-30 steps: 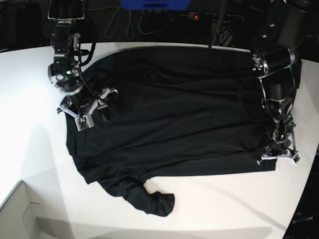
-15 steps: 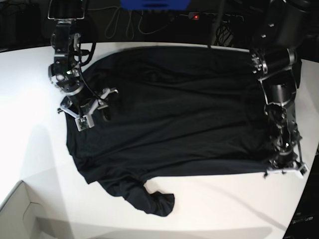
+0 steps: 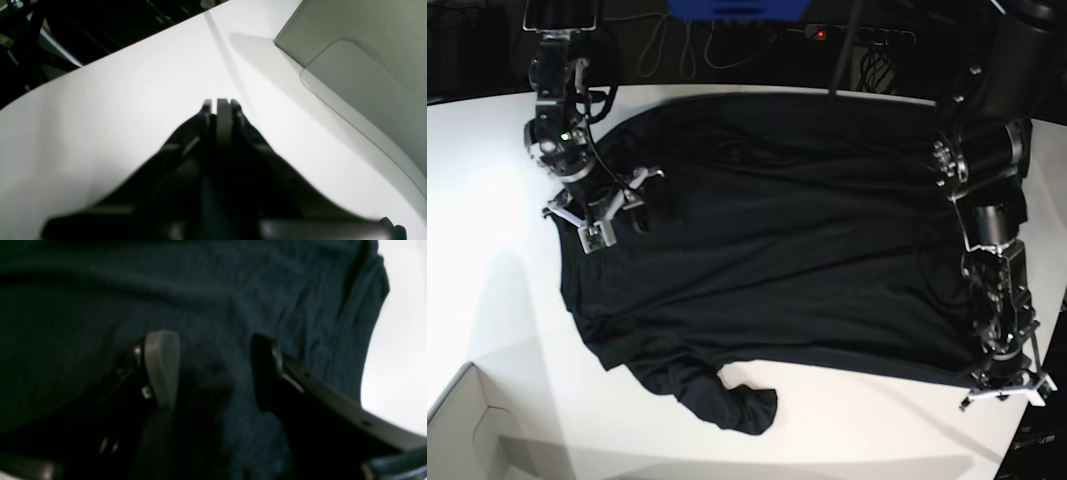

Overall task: Layout the t-shirt on the table in an organized manner, then fold the t-shirt properly
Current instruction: 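Hold shirt edges with both grippers and pull them apart to flatten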

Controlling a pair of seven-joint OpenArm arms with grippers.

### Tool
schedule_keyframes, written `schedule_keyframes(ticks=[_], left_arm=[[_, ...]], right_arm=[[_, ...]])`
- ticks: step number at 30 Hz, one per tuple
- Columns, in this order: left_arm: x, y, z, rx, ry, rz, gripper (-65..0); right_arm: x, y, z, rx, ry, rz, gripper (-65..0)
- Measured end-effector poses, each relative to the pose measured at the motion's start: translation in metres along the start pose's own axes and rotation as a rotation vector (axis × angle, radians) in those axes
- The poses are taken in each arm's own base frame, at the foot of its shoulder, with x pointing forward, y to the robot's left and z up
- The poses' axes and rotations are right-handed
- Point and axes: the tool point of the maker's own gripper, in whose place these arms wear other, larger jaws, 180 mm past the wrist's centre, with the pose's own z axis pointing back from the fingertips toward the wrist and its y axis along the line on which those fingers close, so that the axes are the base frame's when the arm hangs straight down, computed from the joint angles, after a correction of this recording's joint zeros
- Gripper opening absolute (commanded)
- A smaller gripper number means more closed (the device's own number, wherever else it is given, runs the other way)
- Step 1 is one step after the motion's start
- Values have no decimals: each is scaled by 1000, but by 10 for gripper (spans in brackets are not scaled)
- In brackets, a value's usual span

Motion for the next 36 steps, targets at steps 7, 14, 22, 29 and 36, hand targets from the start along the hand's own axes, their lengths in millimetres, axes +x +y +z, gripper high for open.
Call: schedule_keyframes(ticks=[7,14,22,29,36], left_arm=[[-37,14,-14,63,154,26,-341],[-5,11,-19,63,23,36,-129],[-62,35,5,70,139,-14,-129],[-56,24,47,-25,124,-58,-164],[-93,48,72,-6,228,-104,-378]], right_arm=[[-7,4,13,-1,4,8,-306],[1,6,31,-10,-26,32,-306],[10,-7,50,-60,-60,40,-305],[9,-4,53,-58,-56,41,-305],[3,9,52,-43,-48,-3,-303]])
